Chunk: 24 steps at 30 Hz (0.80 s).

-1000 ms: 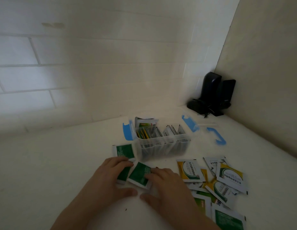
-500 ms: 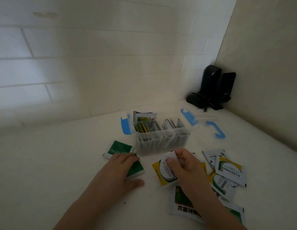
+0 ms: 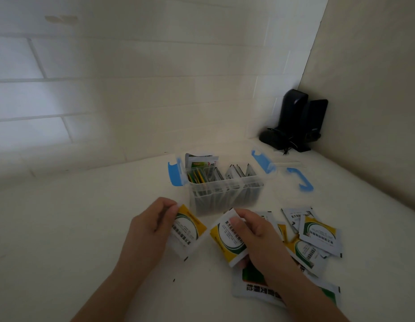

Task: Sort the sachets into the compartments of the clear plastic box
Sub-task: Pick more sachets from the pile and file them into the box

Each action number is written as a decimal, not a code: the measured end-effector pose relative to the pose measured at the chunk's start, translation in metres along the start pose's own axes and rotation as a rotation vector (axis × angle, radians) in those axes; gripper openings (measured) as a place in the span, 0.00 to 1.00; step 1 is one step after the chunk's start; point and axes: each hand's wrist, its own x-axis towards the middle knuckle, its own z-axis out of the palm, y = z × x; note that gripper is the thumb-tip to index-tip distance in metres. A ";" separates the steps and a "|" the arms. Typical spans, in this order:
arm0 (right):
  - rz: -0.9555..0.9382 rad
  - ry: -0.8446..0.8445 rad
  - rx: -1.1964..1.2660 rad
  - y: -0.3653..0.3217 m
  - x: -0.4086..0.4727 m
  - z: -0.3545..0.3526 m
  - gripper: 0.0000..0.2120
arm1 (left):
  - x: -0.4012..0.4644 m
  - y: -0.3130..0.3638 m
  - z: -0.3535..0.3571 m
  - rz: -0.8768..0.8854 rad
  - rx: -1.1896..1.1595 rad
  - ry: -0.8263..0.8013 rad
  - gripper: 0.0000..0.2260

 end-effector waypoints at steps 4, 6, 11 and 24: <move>0.064 -0.044 0.085 0.000 0.000 0.000 0.07 | 0.003 -0.001 0.003 -0.188 -0.114 -0.185 0.03; 0.059 -0.036 0.029 -0.001 0.000 0.000 0.13 | 0.003 -0.001 0.001 -0.223 -0.172 -0.238 0.08; -0.092 0.095 -0.103 -0.004 -0.002 -0.003 0.14 | 0.003 -0.003 -0.007 -0.276 -0.295 -0.291 0.11; -0.347 -0.158 -0.494 -0.002 -0.012 0.009 0.24 | -0.004 0.012 -0.006 -0.175 -0.315 -0.395 0.17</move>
